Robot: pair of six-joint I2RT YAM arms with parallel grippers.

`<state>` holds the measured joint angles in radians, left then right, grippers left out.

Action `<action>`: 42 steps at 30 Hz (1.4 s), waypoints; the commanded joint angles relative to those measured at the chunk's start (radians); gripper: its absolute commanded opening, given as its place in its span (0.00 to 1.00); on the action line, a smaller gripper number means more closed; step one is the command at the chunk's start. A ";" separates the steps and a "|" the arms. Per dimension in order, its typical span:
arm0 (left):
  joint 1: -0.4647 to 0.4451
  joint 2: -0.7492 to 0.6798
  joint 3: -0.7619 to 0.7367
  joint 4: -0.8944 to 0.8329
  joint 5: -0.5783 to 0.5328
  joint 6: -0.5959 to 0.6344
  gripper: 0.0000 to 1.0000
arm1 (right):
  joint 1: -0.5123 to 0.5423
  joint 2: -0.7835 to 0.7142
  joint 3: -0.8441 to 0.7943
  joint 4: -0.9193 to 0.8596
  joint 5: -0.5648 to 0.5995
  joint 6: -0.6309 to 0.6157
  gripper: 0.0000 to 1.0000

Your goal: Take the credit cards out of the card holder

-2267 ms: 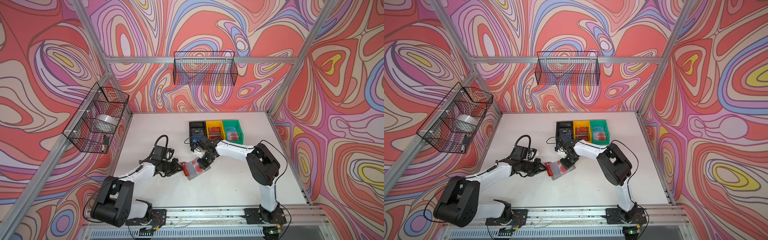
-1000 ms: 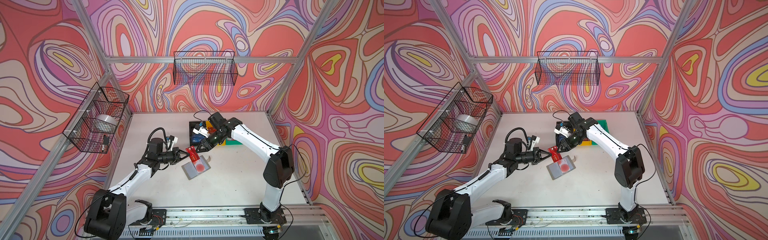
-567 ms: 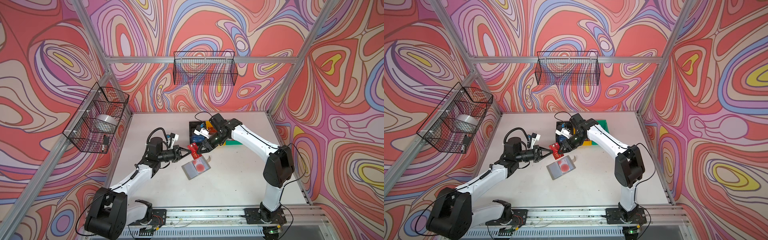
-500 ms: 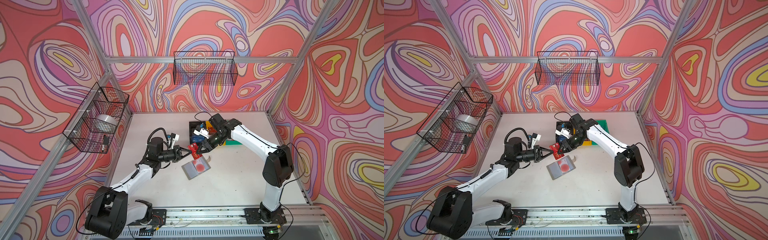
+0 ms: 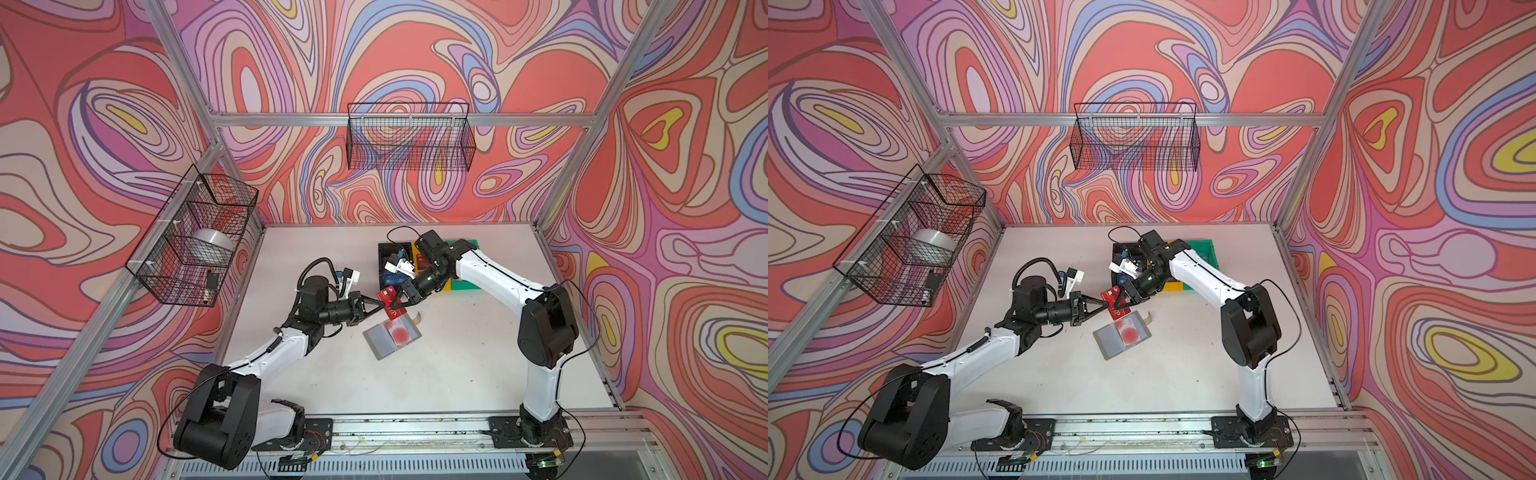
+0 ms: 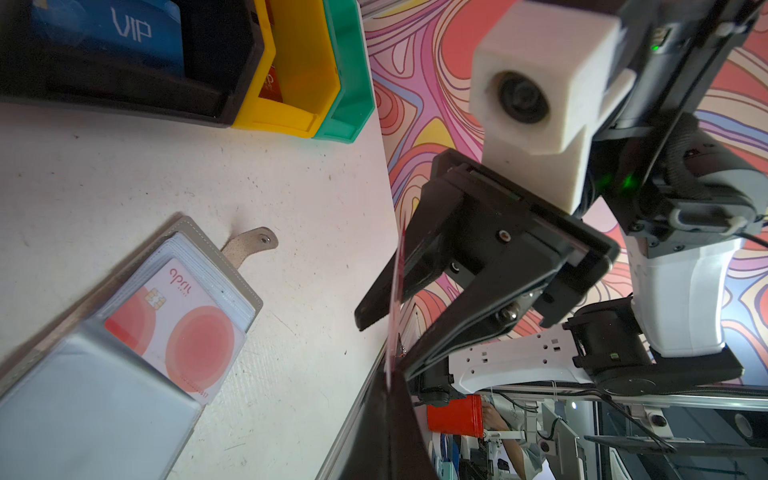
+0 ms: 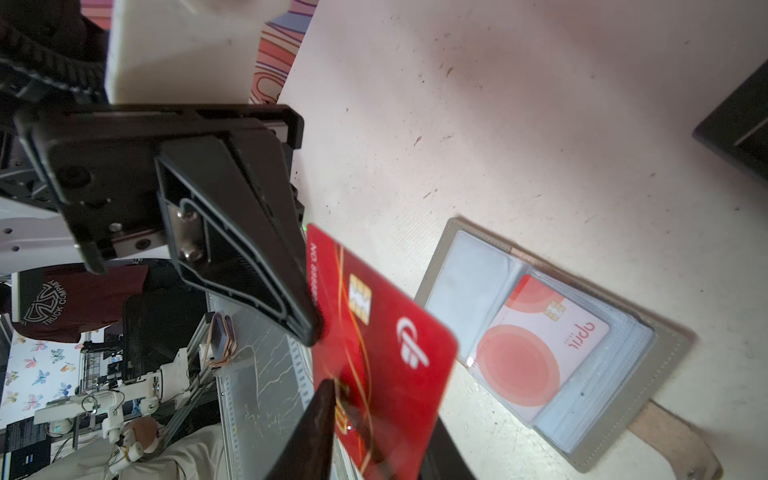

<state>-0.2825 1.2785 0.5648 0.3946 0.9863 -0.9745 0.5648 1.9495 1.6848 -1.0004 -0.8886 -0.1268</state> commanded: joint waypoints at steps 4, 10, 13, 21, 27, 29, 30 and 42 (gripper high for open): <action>-0.005 0.012 -0.031 -0.058 -0.025 0.031 0.02 | -0.002 -0.008 0.047 -0.036 -0.078 -0.064 0.17; -0.005 -0.006 -0.031 -0.139 -0.043 0.070 0.11 | -0.009 0.035 0.092 -0.141 -0.121 -0.141 0.03; -0.004 -0.026 -0.021 -0.230 -0.063 0.116 0.15 | -0.016 0.076 0.133 -0.250 -0.157 -0.243 0.00; -0.003 -0.061 0.027 -0.434 -0.117 0.231 0.19 | -0.016 -0.001 0.127 -0.312 0.133 -0.401 0.00; -0.003 -0.030 0.061 -0.460 -0.133 0.241 0.18 | -0.024 -0.019 0.205 -0.391 0.637 -0.551 0.00; -0.003 -0.018 0.069 -0.453 -0.126 0.237 0.18 | -0.036 -0.001 0.255 -0.376 0.748 -0.565 0.00; -0.003 -0.013 0.073 -0.455 -0.124 0.236 0.17 | -0.049 0.015 0.292 -0.389 0.763 -0.592 0.00; -0.003 -0.018 0.089 -0.464 -0.141 0.222 0.17 | -0.165 0.248 0.611 -0.504 0.913 -0.961 0.00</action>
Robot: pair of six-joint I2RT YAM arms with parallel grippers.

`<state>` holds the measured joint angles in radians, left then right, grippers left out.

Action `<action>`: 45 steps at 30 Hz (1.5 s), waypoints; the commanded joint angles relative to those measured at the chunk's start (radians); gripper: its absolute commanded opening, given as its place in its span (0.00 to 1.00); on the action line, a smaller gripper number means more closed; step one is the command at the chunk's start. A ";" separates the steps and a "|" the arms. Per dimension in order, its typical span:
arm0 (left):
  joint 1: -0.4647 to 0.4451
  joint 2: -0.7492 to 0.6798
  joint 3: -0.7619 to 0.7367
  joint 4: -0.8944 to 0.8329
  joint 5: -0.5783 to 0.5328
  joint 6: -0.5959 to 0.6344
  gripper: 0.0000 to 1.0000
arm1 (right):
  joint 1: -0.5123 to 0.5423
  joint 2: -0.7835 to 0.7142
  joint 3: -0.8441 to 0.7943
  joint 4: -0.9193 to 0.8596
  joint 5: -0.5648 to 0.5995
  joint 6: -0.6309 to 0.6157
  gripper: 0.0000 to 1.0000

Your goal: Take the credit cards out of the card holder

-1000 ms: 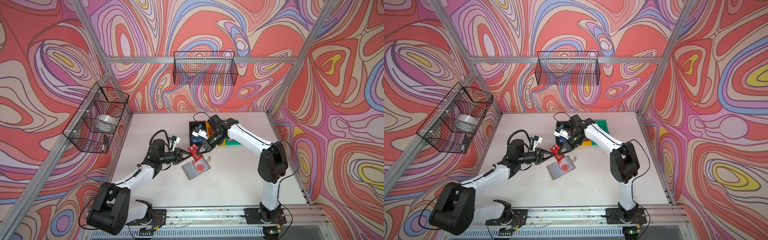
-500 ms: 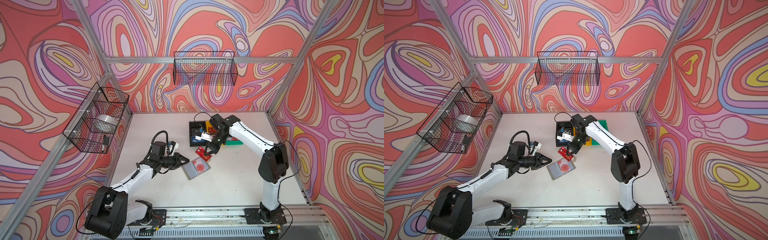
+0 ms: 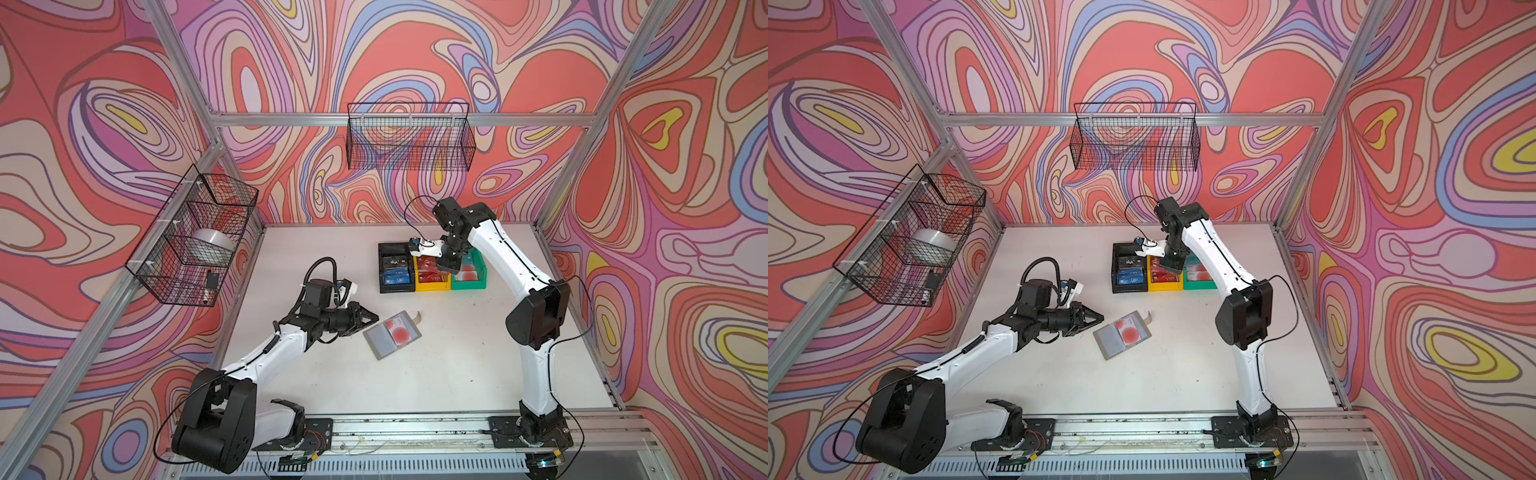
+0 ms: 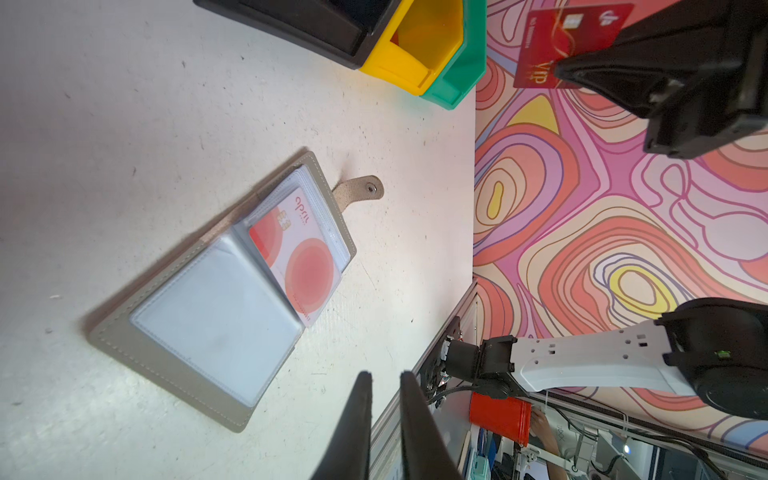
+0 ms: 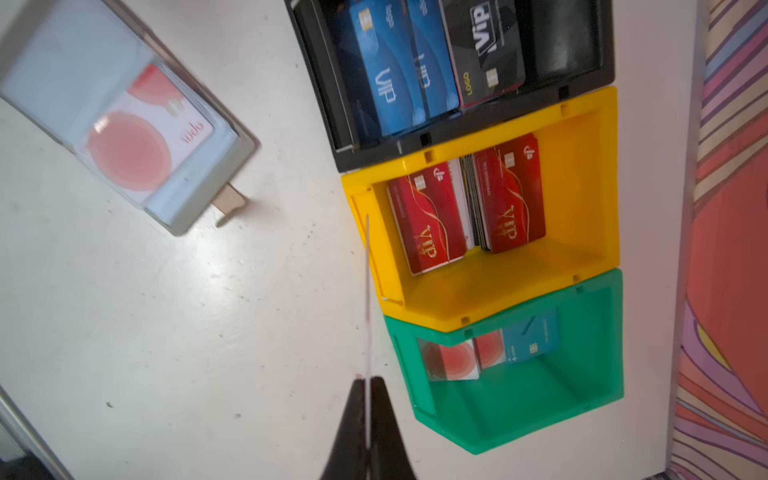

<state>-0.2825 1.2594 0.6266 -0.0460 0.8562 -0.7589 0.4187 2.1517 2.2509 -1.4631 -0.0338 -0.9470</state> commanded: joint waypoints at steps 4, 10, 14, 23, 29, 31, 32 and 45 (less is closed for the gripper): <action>-0.003 0.002 0.031 -0.019 -0.014 0.002 0.17 | -0.043 0.100 0.115 -0.046 0.012 -0.220 0.00; -0.002 0.007 0.005 0.045 -0.032 -0.027 0.17 | -0.043 0.157 0.166 -0.014 -0.031 -0.273 0.00; -0.003 0.018 -0.002 0.055 -0.026 -0.030 0.16 | -0.043 0.191 0.165 0.007 -0.035 -0.290 0.00; -0.003 0.032 -0.019 0.090 -0.036 -0.032 0.16 | -0.043 0.232 0.162 0.044 -0.042 -0.318 0.00; -0.003 0.018 -0.019 0.066 -0.044 -0.017 0.17 | -0.043 0.245 0.155 0.075 -0.036 -0.366 0.00; 0.000 0.005 -0.016 0.046 -0.062 -0.006 0.17 | -0.043 0.254 0.152 0.079 -0.037 -0.364 0.00; -0.001 -0.001 -0.014 0.038 -0.065 0.001 0.18 | -0.043 0.255 0.144 0.082 -0.036 -0.363 0.00; 0.012 0.016 -0.043 0.074 -0.057 -0.005 0.17 | -0.043 0.234 0.039 0.123 0.015 -0.361 0.00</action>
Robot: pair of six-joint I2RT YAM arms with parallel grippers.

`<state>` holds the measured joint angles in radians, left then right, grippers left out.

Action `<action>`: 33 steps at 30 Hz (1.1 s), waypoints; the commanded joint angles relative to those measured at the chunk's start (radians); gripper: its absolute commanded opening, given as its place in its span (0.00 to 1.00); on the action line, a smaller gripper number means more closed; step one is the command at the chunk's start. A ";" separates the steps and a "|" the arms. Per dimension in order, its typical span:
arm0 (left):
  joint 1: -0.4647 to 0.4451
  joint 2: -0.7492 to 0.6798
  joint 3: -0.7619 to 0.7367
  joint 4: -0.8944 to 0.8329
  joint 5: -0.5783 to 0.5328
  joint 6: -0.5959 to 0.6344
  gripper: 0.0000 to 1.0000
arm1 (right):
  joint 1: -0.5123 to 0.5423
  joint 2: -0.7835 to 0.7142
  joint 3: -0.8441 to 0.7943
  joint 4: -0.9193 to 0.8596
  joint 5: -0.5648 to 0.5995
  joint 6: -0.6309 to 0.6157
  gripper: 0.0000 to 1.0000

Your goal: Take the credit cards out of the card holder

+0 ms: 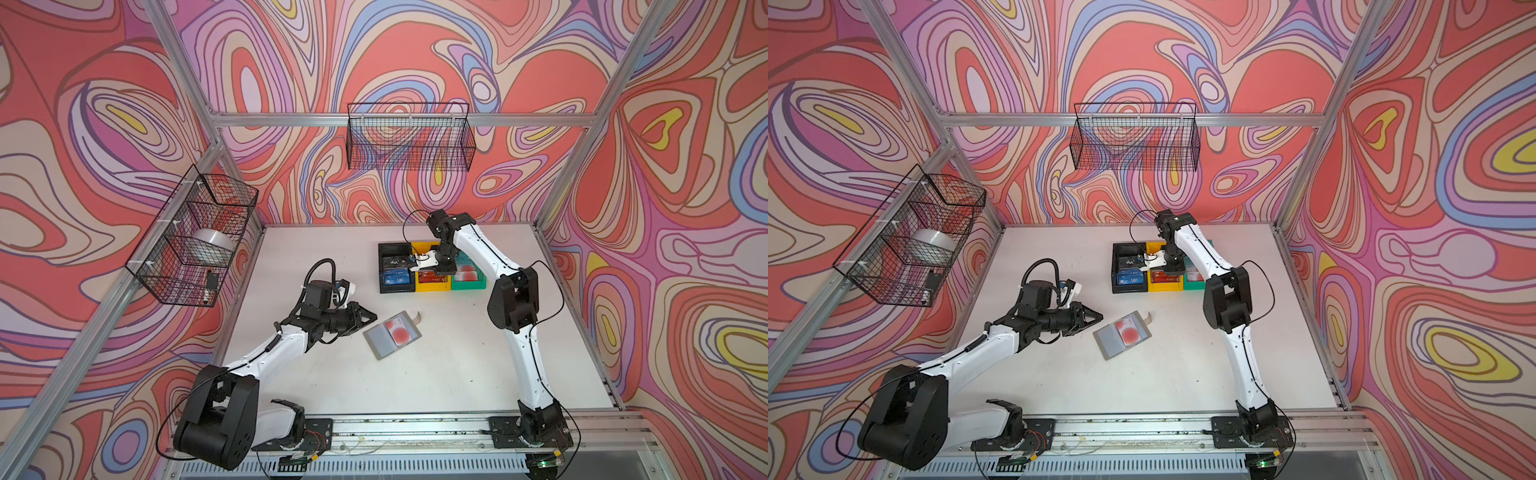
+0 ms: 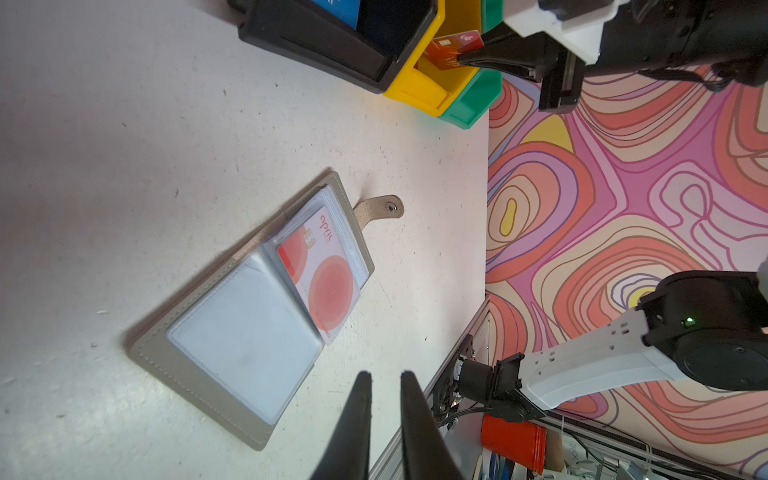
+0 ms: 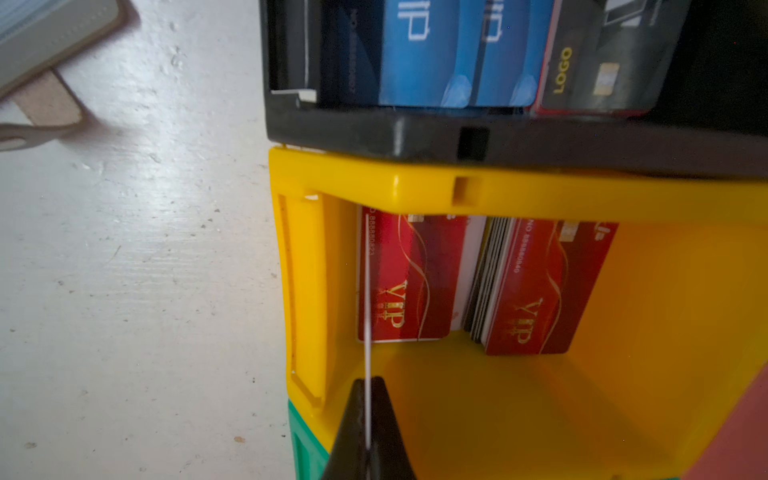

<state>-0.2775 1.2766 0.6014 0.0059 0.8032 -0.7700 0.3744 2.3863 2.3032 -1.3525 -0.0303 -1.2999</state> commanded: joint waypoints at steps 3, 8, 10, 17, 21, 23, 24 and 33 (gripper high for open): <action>0.007 -0.006 -0.020 0.020 -0.001 0.009 0.17 | 0.001 0.005 -0.027 0.024 0.020 -0.015 0.00; 0.008 -0.021 -0.023 0.007 -0.006 0.013 0.17 | 0.001 0.019 -0.027 0.024 0.014 -0.016 0.00; 0.010 -0.026 -0.025 0.004 -0.008 0.015 0.18 | 0.002 0.019 -0.025 0.011 0.000 -0.016 0.00; 0.012 -0.023 -0.033 0.017 -0.004 0.004 0.18 | 0.001 0.015 -0.027 0.010 -0.018 -0.012 0.00; 0.013 -0.032 -0.036 0.017 -0.004 0.001 0.18 | 0.001 0.023 -0.026 0.006 -0.020 -0.014 0.00; 0.012 -0.037 -0.036 0.011 -0.005 0.005 0.18 | 0.001 0.030 -0.025 -0.001 -0.020 -0.015 0.00; 0.012 -0.039 -0.036 0.009 -0.007 0.007 0.18 | 0.001 0.032 -0.024 -0.011 -0.021 -0.021 0.00; 0.014 -0.039 -0.041 0.010 -0.007 0.005 0.19 | 0.001 0.038 -0.031 0.002 -0.023 -0.015 0.04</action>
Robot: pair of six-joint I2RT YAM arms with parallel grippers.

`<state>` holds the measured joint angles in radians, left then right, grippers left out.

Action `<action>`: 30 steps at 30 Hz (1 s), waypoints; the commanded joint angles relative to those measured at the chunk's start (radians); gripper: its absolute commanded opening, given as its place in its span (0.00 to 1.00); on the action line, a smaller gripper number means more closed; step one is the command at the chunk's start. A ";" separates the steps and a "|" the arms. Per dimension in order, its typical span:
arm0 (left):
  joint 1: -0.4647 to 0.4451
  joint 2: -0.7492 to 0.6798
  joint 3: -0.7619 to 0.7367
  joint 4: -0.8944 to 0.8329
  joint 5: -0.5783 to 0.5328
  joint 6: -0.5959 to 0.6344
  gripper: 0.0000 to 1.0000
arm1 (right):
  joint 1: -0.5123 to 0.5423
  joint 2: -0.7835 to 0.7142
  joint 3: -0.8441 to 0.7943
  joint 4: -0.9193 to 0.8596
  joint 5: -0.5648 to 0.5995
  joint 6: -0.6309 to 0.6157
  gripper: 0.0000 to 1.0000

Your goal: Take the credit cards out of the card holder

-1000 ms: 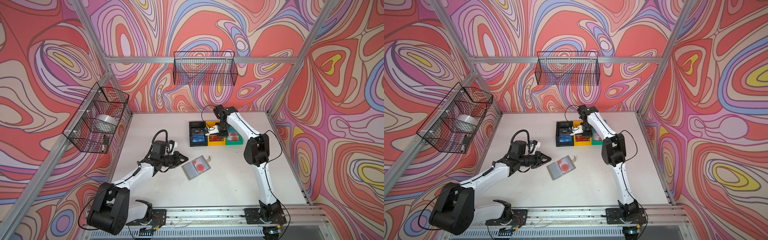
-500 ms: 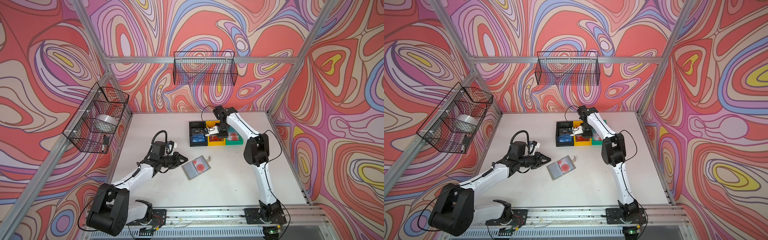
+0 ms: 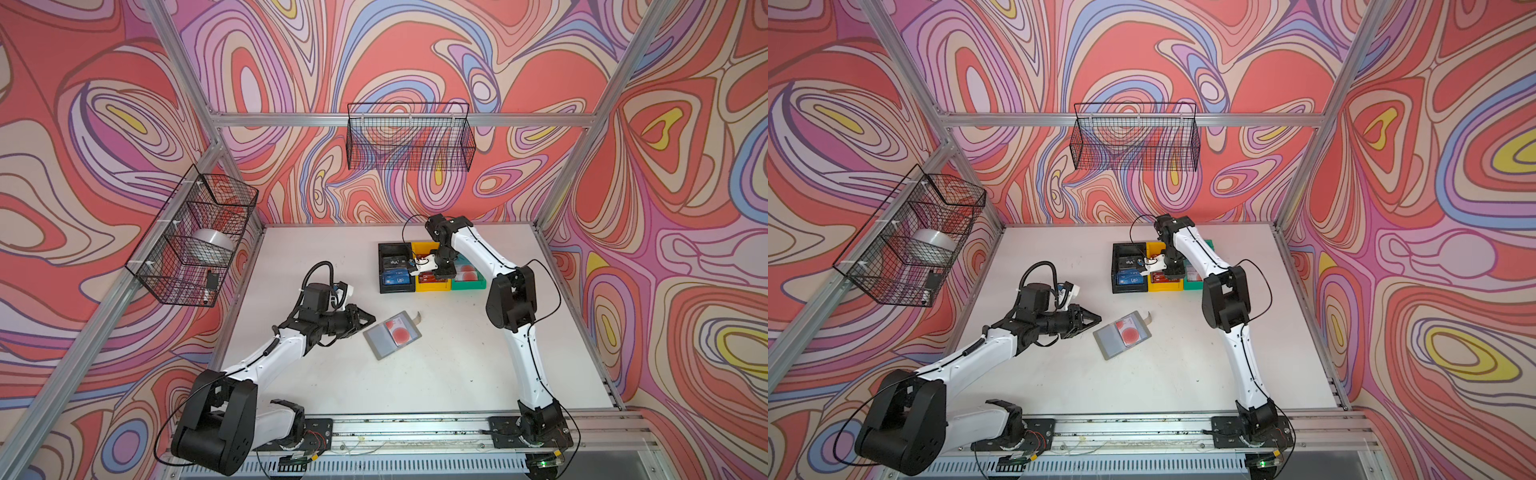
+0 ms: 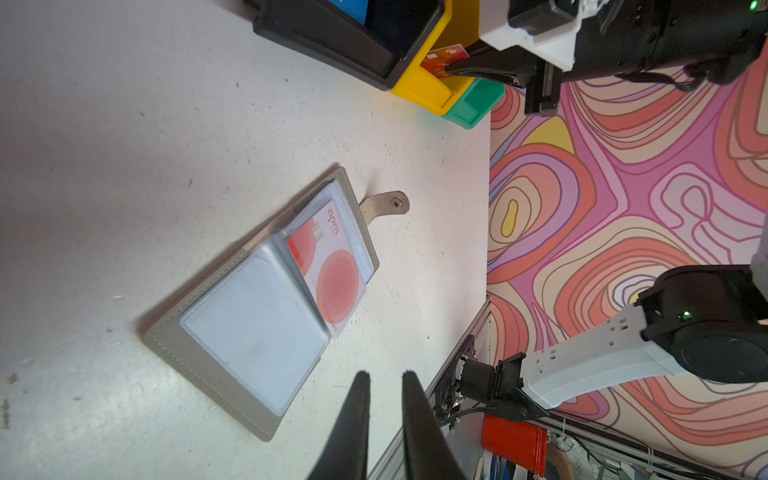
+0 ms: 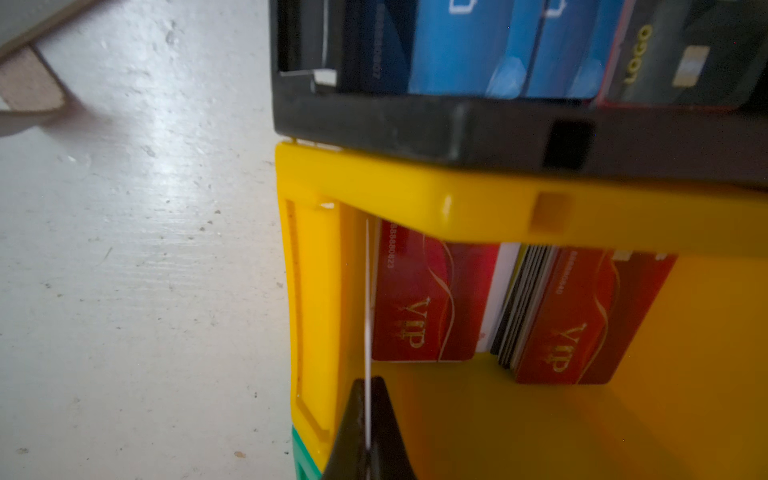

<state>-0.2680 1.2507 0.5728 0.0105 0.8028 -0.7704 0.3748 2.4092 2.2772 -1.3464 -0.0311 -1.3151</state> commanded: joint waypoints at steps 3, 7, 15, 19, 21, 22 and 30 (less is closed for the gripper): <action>0.006 -0.007 -0.013 0.007 -0.003 0.008 0.19 | 0.001 0.019 0.003 -0.010 -0.029 0.002 0.05; 0.005 -0.004 -0.021 0.028 0.009 0.000 0.20 | 0.001 0.017 0.005 -0.003 -0.045 0.015 0.17; 0.005 -0.005 -0.021 0.019 0.008 0.003 0.19 | 0.001 0.008 -0.007 0.090 0.006 0.052 0.55; 0.005 -0.010 -0.030 0.021 0.005 0.000 0.19 | 0.000 -0.002 -0.009 0.193 0.049 0.085 0.57; 0.005 -0.011 -0.031 0.022 0.006 0.000 0.19 | 0.002 -0.005 -0.014 0.247 0.072 0.100 0.57; 0.005 -0.011 -0.034 0.024 0.006 -0.001 0.19 | 0.002 -0.009 -0.019 0.275 0.086 0.107 0.56; 0.005 -0.013 -0.037 0.018 -0.001 0.001 0.19 | 0.004 -0.056 -0.077 0.422 0.154 0.178 0.54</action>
<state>-0.2680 1.2507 0.5468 0.0196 0.8036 -0.7712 0.3748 2.4088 2.2299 -1.0073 0.0891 -1.1938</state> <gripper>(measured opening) 0.194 0.546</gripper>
